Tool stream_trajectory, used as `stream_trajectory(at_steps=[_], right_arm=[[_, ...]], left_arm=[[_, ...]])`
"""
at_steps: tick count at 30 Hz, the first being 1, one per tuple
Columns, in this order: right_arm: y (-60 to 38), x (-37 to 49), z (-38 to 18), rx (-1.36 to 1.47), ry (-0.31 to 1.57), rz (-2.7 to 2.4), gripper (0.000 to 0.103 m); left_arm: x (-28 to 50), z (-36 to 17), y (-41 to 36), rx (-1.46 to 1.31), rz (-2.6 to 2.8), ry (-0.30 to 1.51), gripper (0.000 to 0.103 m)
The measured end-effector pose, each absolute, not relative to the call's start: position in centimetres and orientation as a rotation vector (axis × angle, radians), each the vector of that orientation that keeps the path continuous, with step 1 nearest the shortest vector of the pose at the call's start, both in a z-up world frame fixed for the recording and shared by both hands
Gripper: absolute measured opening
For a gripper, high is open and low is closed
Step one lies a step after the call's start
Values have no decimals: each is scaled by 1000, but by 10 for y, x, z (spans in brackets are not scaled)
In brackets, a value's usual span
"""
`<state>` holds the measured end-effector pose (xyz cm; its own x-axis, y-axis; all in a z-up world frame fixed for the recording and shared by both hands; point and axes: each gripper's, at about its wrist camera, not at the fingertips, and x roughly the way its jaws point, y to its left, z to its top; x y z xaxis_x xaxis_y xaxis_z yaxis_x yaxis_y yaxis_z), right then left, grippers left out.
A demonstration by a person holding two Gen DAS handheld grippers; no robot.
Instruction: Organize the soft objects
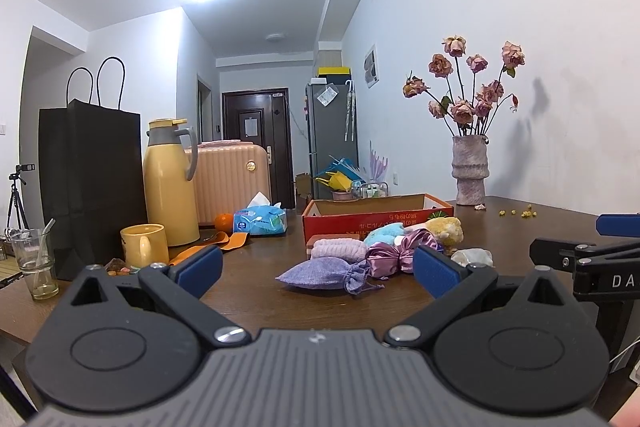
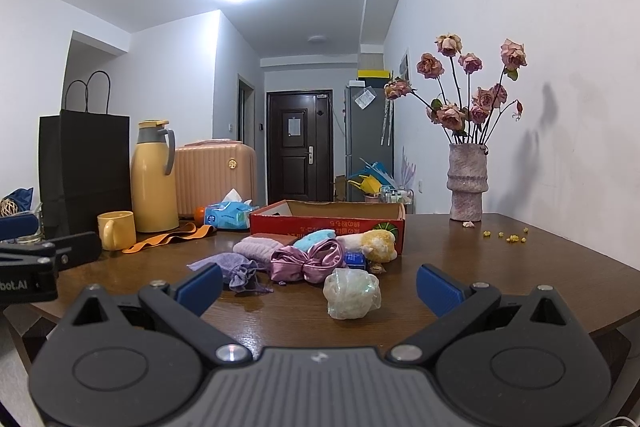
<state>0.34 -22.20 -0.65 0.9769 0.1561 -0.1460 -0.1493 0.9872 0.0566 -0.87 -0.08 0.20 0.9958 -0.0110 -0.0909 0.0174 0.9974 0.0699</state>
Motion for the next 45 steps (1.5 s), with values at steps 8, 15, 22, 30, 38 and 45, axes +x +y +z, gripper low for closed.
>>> stream_trajectory(at_steps=[8,15,22,30,38,45], right_arm=[[-223,3,-6,46,152,156,103],[-223,4,-7,49,153,155,103],[-223,4,-7,50,152,153,103],[-224,5,-10,51,155,151,103],[-224,5,-10,57,156,149,103],[-225,5,-10,56,155,146,103]], left_arm=[[-8,3,-1,71,-13,91,103],[-8,2,-1,71,-14,91,103],[-8,3,-1,72,-15,91,103],[-8,3,-1,72,-15,92,103],[-8,3,-2,73,-15,91,103],[-8,0,-1,73,-18,96,103]])
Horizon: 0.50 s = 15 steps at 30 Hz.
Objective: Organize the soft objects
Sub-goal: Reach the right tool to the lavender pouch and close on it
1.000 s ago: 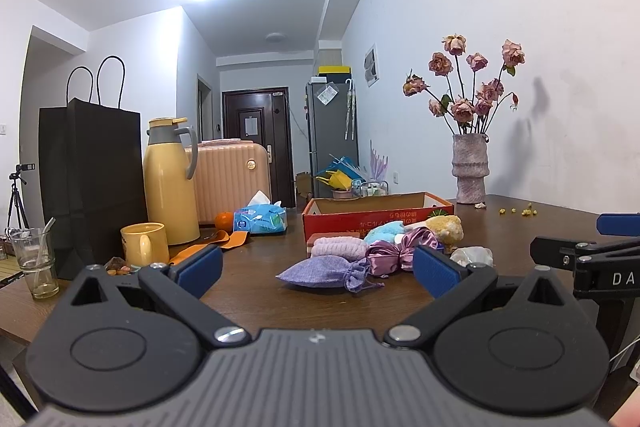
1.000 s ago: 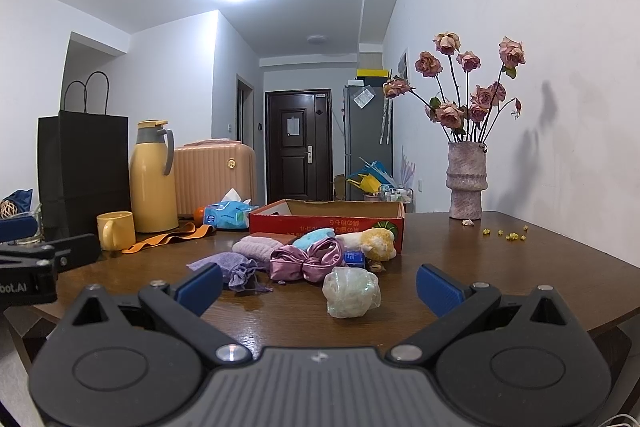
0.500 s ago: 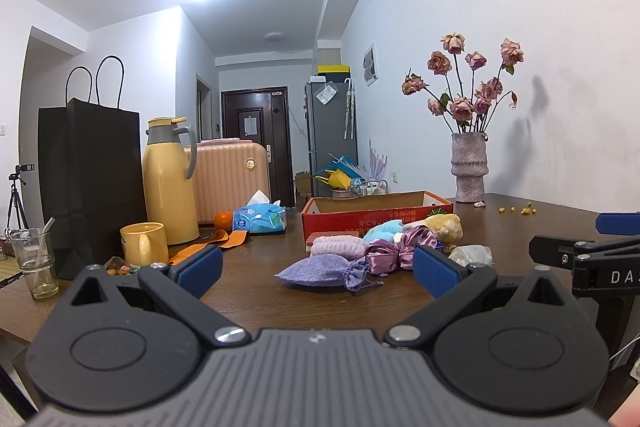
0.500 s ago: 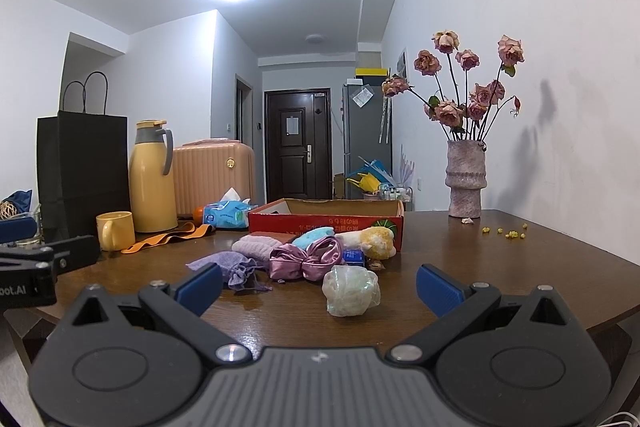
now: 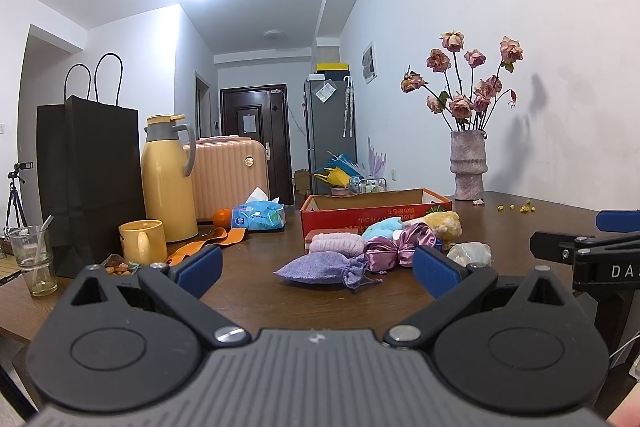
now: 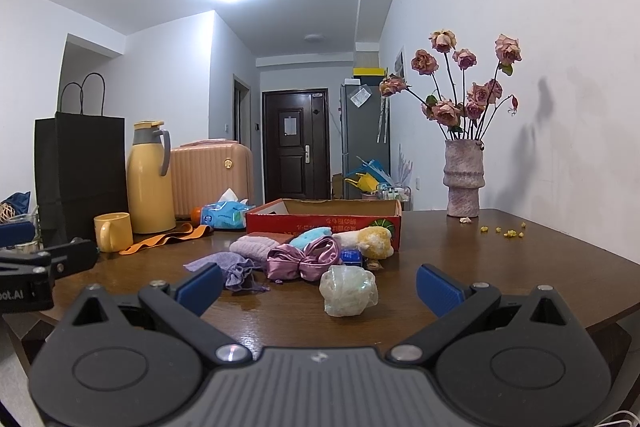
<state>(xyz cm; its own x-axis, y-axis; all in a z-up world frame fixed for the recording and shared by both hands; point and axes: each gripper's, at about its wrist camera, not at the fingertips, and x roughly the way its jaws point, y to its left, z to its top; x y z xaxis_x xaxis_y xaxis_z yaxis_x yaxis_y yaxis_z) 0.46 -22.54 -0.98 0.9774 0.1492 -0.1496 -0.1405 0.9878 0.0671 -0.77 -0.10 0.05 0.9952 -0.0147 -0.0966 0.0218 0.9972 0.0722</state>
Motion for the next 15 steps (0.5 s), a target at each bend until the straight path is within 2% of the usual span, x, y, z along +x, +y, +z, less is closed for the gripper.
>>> stream_trajectory(at_steps=[7,15], right_arm=[[-231,23,-16,62,164,133,103],[-227,91,-33,107,327,174,103]], left_arm=[[23,-14,4,127,36,85,103],[92,-29,11,100,-10,243,103]])
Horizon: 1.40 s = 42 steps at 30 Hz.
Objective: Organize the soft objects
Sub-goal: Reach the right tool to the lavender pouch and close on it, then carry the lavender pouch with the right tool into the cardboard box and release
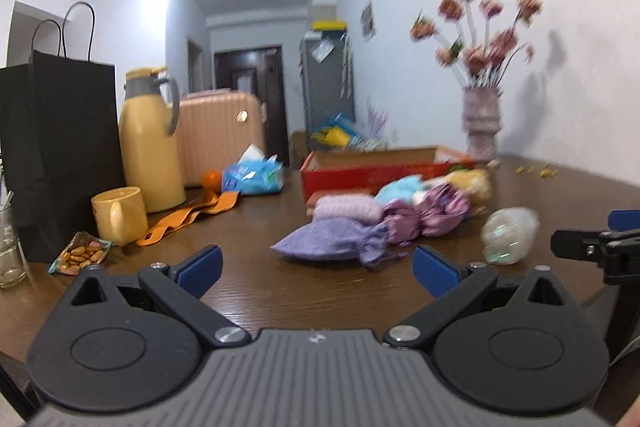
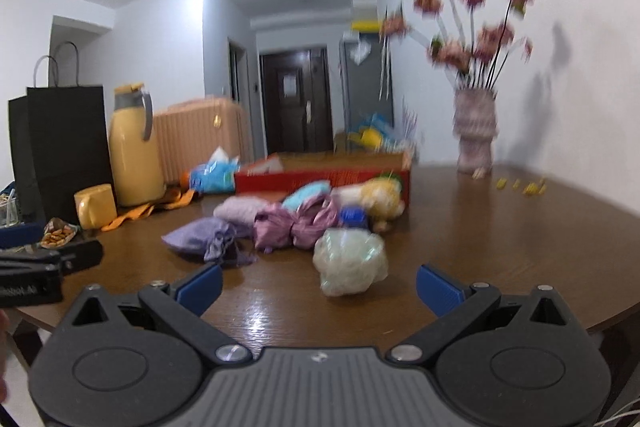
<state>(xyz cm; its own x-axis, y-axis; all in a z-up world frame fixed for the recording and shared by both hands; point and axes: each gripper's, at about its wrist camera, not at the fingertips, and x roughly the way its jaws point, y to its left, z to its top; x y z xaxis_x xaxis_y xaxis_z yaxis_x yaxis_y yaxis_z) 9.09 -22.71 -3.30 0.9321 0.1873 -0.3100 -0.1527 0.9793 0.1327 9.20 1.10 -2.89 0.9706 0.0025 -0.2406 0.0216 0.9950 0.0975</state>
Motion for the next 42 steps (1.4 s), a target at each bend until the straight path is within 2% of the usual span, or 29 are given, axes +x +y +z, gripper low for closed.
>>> stream_trajectory(at_steps=[7,11,16,20,21,23,27,28,29,30,31,34,35,37,39,42], right_arm=[[-211,157,-22,207,592,322,103],[-201,195,-16,274,783,422,103],[-182,211,-9,236,639,498,103],[-159,241,-15,253,710,424,103],[-153,249,-18,258,709,410,101],[-145,260,-22,286,684,395,86],[-132,286,-39,326,684,375,72],[-130,290,-42,324,681,368,62],[-127,295,-45,312,688,359,50],[-125,299,-48,298,695,351,45],[-124,302,-51,286,694,347,42],[-125,306,-54,246,678,340,41],[-128,306,-54,239,673,341,39],[-139,306,-54,243,677,354,34],[-152,304,-53,247,689,363,29],[-166,298,-51,237,699,379,27]], left_arm=[[156,-22,45,9,-69,365,103],[193,-17,60,93,-33,464,103],[233,-12,75,105,-57,489,103],[272,-12,82,76,-157,552,103],[280,-14,84,68,-181,561,103],[299,-20,87,56,-208,573,103],[322,-30,92,24,-222,605,103],[326,-33,94,-2,-250,614,102],[329,-35,96,-27,-267,633,99],[332,-38,98,-59,-289,658,90],[332,-41,99,-81,-308,674,77],[330,-50,98,-148,-344,725,55],[327,-52,98,-171,-341,739,52],[319,-51,93,-195,-357,743,29],[308,-49,87,-230,-384,751,25],[288,-46,74,-252,-396,739,20]])
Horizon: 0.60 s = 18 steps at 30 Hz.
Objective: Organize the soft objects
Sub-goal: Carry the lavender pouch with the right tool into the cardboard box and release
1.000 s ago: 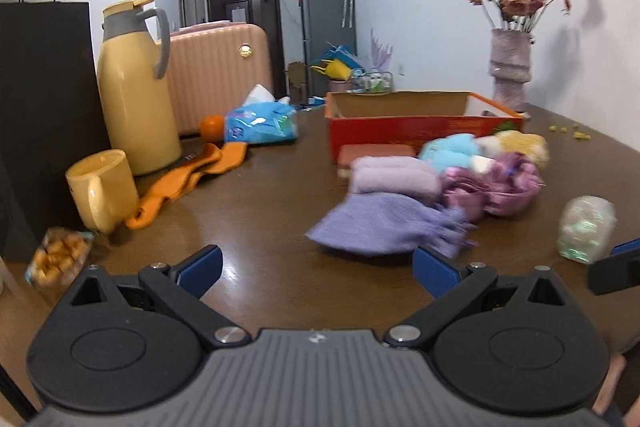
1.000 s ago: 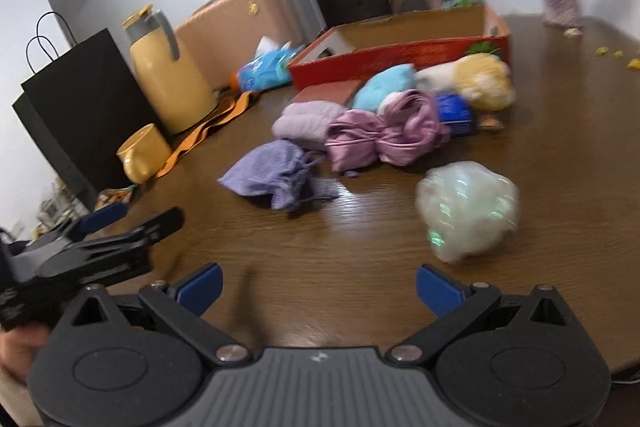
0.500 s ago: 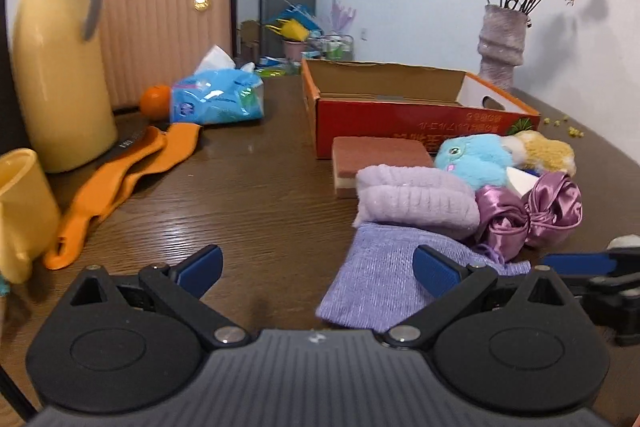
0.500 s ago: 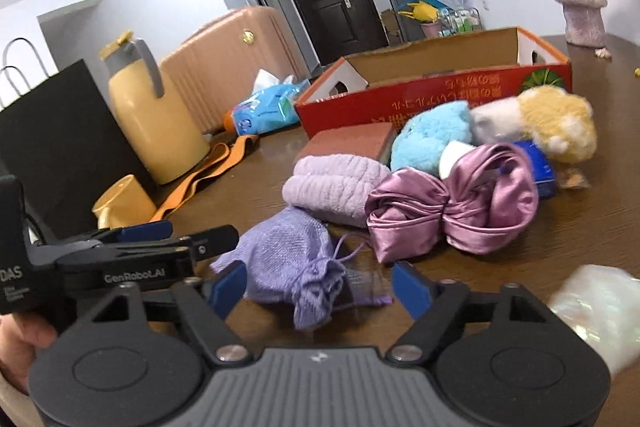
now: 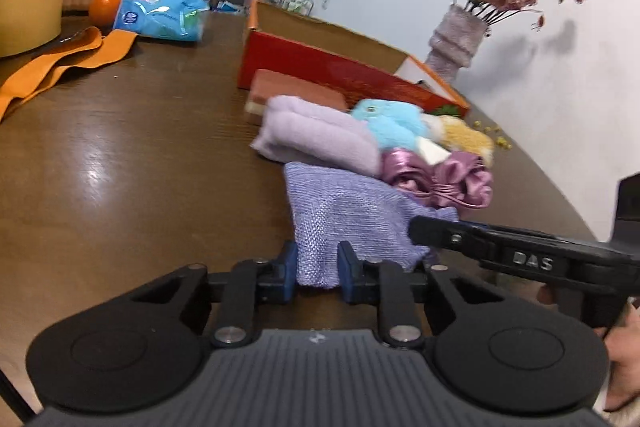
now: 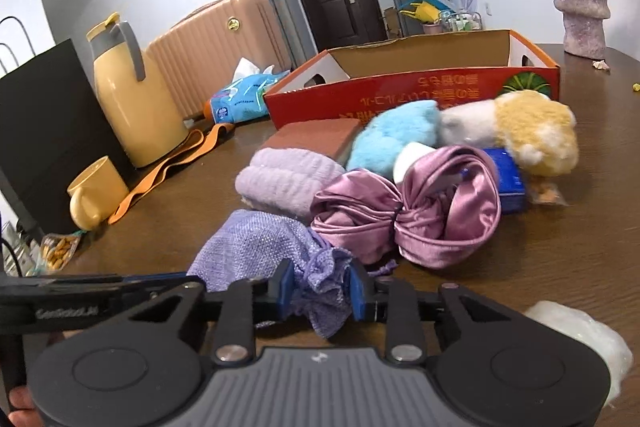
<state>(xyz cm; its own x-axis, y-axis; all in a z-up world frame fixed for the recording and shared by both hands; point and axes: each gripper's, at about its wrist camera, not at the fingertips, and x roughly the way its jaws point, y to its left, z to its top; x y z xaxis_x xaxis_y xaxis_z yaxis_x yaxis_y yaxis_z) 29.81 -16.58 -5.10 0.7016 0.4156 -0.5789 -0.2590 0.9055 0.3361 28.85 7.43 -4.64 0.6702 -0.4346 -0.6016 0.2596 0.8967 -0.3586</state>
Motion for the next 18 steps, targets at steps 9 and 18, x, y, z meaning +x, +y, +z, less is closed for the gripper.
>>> stream_trajectory(at_steps=[9,18], right_arm=[[-187,268,-37,231,658,413,23],[-204,268,12,254,543,443,20]], left_arm=[[253,-27,54,-273,-412,665,10],[270,22,44,-236,-446,550,8]])
